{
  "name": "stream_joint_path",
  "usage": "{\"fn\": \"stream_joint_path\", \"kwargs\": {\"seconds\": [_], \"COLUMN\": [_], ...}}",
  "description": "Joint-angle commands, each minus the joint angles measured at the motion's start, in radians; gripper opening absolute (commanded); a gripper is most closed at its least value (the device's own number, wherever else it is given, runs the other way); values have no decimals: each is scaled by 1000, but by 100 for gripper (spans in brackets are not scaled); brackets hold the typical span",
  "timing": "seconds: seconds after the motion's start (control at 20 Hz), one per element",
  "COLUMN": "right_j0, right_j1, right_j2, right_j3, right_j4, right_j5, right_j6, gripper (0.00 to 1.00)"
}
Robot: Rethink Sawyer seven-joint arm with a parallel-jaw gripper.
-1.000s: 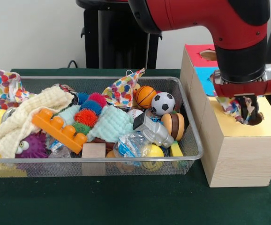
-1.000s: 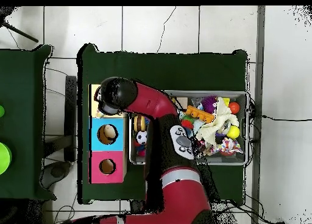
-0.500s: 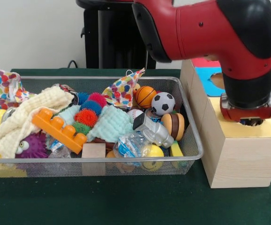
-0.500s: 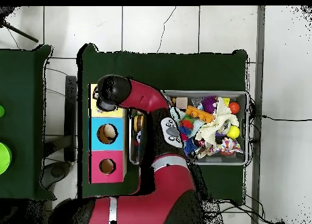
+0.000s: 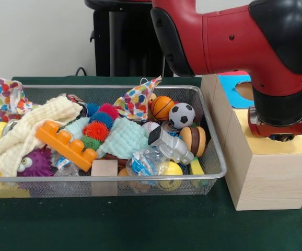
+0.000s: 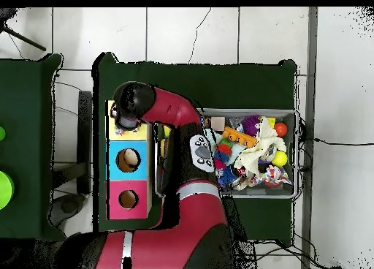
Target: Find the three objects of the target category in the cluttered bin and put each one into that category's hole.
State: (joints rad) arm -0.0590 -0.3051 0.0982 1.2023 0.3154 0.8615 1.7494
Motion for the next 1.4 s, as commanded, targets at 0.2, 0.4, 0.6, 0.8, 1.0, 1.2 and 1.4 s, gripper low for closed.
{"fn": "stream_joint_path", "kwargs": {"seconds": [0.2, 0.4, 0.6, 0.8, 1.0, 1.2, 1.4], "right_j0": [-7, -3, 5, 19, 44, 66, 77], "right_j1": [132, 138, 145, 163, 198, 222, 235], "right_j2": [35, 25, 8, -11, -44, -70, -87], "right_j3": [27, 37, 26, -6, -66, -106, -132], "right_j4": [-23, -46, -50, -47, -40, -27, -12], "right_j5": [-224, -250, -236, -222, -207, -207, -189], "right_j6": [151, 141, 155, 180, 218, 245, 257], "gripper": [0, 0, 0, 0, 0, 0, 0]}}
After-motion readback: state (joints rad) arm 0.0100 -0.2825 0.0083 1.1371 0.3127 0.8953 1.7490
